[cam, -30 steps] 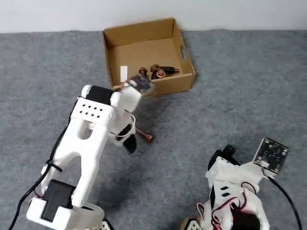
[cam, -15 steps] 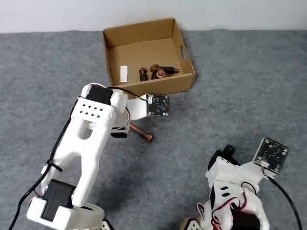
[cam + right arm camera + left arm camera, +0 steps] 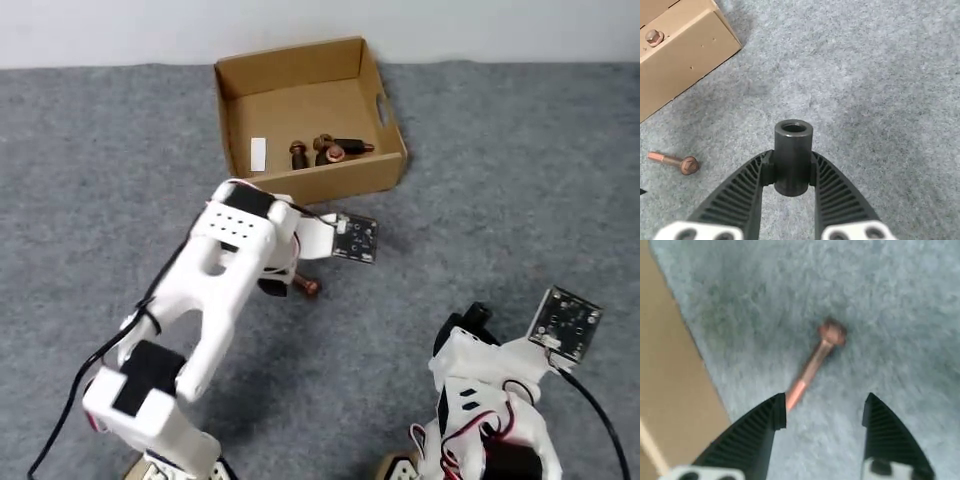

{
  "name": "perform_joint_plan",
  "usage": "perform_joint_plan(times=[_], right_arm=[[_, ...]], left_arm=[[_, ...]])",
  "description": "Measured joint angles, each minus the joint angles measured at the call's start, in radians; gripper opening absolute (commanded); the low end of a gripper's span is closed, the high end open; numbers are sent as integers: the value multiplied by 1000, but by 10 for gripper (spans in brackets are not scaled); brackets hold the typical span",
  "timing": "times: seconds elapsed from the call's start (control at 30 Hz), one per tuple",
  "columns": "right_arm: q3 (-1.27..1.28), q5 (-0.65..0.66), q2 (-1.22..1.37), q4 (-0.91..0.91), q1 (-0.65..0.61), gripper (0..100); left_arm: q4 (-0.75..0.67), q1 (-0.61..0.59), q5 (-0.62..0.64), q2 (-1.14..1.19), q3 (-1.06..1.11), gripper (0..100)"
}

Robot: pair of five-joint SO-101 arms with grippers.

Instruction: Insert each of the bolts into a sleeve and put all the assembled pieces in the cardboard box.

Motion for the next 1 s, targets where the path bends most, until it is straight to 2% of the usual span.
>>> perform_joint_plan(times=[0.23,0.47,0.8,1.0], right_arm=[[0,0,0,0,0,8],[0,0,0,0,0,8],[0,0,0,0,0,8],[0,0,0,0,0,8]], left_arm=[[-89,34,0,98,0,245],[-169,35,15,167,0,172],[-170,66,18,207,-2,111],[-101,95,15,215,-2,19]])
